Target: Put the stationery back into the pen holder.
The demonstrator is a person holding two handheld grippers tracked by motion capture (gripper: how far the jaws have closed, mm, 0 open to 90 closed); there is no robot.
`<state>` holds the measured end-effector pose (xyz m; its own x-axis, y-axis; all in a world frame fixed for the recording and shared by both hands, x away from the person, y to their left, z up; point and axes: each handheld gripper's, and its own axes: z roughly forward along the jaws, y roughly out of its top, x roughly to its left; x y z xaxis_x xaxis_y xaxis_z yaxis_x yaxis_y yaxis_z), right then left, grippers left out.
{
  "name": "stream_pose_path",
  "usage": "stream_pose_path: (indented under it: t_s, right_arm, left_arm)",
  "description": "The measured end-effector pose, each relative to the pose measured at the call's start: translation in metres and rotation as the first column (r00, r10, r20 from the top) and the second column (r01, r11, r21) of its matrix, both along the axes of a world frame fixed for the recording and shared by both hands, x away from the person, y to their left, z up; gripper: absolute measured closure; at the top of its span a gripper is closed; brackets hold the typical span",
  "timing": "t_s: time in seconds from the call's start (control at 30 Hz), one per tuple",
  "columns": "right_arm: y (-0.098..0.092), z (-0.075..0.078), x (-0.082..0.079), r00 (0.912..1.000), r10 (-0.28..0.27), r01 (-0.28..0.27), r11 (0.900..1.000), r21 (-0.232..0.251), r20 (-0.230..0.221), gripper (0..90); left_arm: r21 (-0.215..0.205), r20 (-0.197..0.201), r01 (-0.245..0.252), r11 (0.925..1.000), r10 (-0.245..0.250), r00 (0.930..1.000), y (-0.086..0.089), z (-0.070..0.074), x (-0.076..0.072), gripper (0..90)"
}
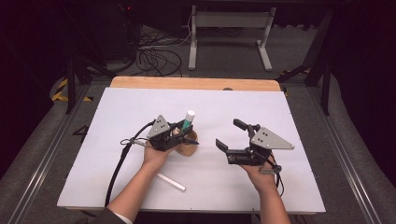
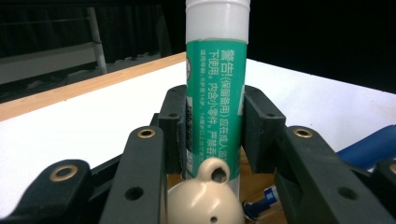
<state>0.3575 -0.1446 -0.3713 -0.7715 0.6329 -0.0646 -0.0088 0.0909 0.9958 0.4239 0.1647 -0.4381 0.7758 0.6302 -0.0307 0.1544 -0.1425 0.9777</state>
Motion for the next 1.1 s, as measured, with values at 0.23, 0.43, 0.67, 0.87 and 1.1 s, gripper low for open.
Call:
stream_pose_path:
  t_s: [0.23, 0.43, 0.67, 0.87, 1.1]
  right_arm:
    - [0.001, 0.000, 0.000, 1.0000, 0.003, -0.003, 1.000, 0.000, 0.000, 11.5]
    - [0.001, 0.000, -0.001, 1.0000, 0.002, -0.002, 1.000, 0.001, 0.001, 11.5]
    - [0.001, 0.000, 0.000, 1.0000, 0.006, -0.006, 1.000, -0.005, 0.006, 11.5]
    - [0.002, 0.000, 0.000, 1.0000, 0.007, -0.007, 1.000, -0.002, 0.000, 11.5]
    - [0.002, -0.001, 0.000, 1.0000, 0.007, -0.007, 1.000, -0.002, -0.001, 11.5]
  left_arm:
    - [0.003, 0.007, 0.002, 1.0000, -0.002, 1.0000, 0.002, -0.002, 0.001, 64.0]
    - [0.003, 0.004, 0.004, 1.0000, -0.004, 1.0000, 0.002, -0.001, 0.001, 62.8]
    - [-0.010, 0.000, 0.005, 0.9999, -0.005, 1.0000, 0.003, 0.000, 0.000, 61.4]
    - [-0.009, 0.000, -0.006, 0.9999, 0.006, 1.0000, 0.006, 0.002, 0.000, 55.0]
    - [0.003, 0.025, -0.014, 0.9999, 0.014, 0.9996, 0.008, 0.008, -0.004, 51.6]
